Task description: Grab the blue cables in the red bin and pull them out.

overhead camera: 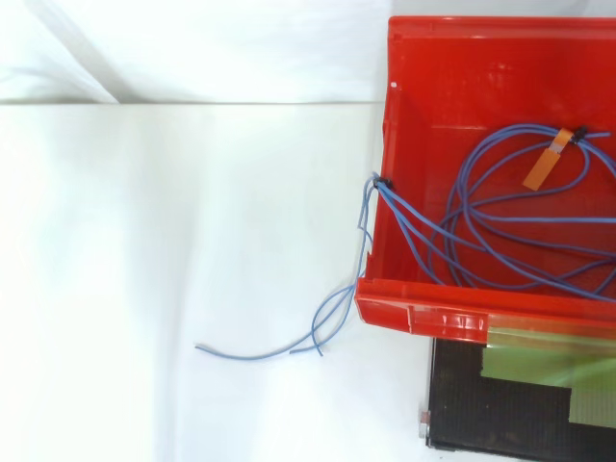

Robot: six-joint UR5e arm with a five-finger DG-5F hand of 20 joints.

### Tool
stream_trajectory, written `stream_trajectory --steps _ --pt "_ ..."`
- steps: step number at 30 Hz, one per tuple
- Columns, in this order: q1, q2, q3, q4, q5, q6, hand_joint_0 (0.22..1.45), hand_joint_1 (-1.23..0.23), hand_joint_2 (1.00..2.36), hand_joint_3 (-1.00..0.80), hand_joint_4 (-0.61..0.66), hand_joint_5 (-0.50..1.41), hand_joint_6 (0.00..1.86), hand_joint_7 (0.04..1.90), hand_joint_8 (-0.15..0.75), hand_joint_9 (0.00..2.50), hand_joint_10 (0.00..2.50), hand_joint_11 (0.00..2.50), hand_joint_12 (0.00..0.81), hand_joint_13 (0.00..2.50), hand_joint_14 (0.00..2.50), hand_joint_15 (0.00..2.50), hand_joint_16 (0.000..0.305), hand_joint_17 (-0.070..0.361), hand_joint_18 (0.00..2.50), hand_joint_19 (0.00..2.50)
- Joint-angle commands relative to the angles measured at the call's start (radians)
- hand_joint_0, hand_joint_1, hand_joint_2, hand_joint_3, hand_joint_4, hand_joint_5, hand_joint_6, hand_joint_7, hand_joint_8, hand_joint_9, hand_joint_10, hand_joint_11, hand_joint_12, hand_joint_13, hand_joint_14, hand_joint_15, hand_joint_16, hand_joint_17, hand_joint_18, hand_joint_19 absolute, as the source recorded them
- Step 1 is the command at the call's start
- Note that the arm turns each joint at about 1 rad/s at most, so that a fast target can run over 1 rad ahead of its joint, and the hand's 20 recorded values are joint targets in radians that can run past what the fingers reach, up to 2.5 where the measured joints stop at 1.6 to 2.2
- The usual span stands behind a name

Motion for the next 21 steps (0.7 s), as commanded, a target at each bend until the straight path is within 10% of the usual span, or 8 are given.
stream_trajectory --steps 1,10,21 --pt "-0.004 -0.002 0.0 -0.02 0.002 -0.065 0.74 -0.93 1.0 -1.0 0.29 0.51 0.01 0.44 0.297 0.92 0.02 1.1 0.394 1.01 0.02 1.03 0.047 0.105 0.53 0.75" --pt "-0.007 -0.002 0.0 -0.052 0.0 -0.16 0.73 -0.92 1.0 -1.0 0.29 0.52 0.01 0.44 0.301 0.94 0.02 1.13 0.388 1.11 0.02 1.14 0.047 0.106 0.54 0.76" --pt "0.011 -0.003 0.0 0.036 0.074 -0.556 0.73 -0.9 1.0 -1.0 0.28 0.51 0.01 0.4 0.308 0.87 0.02 1.02 0.404 1.0 0.02 1.02 0.048 0.108 0.51 0.75"
